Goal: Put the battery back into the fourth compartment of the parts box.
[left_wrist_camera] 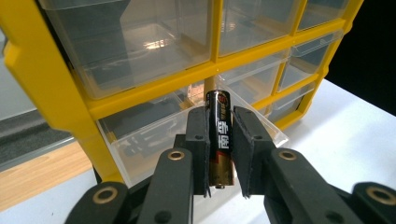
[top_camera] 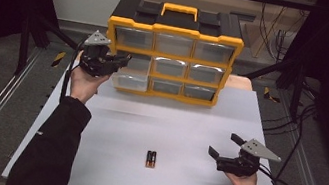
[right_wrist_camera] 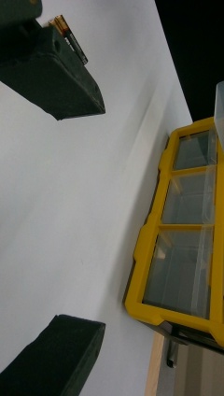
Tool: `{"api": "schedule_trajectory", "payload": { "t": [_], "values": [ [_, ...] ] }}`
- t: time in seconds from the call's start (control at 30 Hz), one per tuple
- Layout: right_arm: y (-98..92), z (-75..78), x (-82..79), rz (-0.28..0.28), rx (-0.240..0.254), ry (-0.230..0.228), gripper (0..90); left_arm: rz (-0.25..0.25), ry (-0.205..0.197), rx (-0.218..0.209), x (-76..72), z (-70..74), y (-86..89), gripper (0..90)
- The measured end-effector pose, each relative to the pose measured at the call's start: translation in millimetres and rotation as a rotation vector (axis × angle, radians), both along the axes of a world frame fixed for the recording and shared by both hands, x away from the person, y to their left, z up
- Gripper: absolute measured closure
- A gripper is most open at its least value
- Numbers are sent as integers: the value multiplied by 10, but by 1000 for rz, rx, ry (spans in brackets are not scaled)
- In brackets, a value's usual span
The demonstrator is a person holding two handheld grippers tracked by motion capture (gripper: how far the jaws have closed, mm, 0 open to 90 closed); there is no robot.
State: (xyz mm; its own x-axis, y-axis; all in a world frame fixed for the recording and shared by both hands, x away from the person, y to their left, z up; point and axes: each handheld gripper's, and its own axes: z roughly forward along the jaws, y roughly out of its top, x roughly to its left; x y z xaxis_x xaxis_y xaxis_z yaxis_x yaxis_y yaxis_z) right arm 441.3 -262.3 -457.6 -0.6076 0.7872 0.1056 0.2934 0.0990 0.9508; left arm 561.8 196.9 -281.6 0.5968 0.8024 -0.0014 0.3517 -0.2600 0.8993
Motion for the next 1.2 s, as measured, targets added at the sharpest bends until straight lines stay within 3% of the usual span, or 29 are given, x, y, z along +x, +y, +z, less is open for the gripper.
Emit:
{"api": "schedule_trajectory", "payload": {
  "t": [0.17,0.57,0.63,0.77,1.07,1.2],
  "values": [
    [1,-1,1,2,0,0,2,6,-4,27,89,-50,-22,761],
    [0,0,-1,1,0,1,2,38,46,78,250,-206,6,761],
    [-1,1,-1,1,0,1,2,42,55,112,265,-234,-9,761],
    [0,0,-1,1,-1,0,2,48,63,143,281,-260,-33,761],
    [-1,1,-1,1,0,2,2,71,97,167,323,-301,-27,758],
    [0,-1,1,1,-2,1,2,76,100,157,329,-310,-20,755]
  ]
}}
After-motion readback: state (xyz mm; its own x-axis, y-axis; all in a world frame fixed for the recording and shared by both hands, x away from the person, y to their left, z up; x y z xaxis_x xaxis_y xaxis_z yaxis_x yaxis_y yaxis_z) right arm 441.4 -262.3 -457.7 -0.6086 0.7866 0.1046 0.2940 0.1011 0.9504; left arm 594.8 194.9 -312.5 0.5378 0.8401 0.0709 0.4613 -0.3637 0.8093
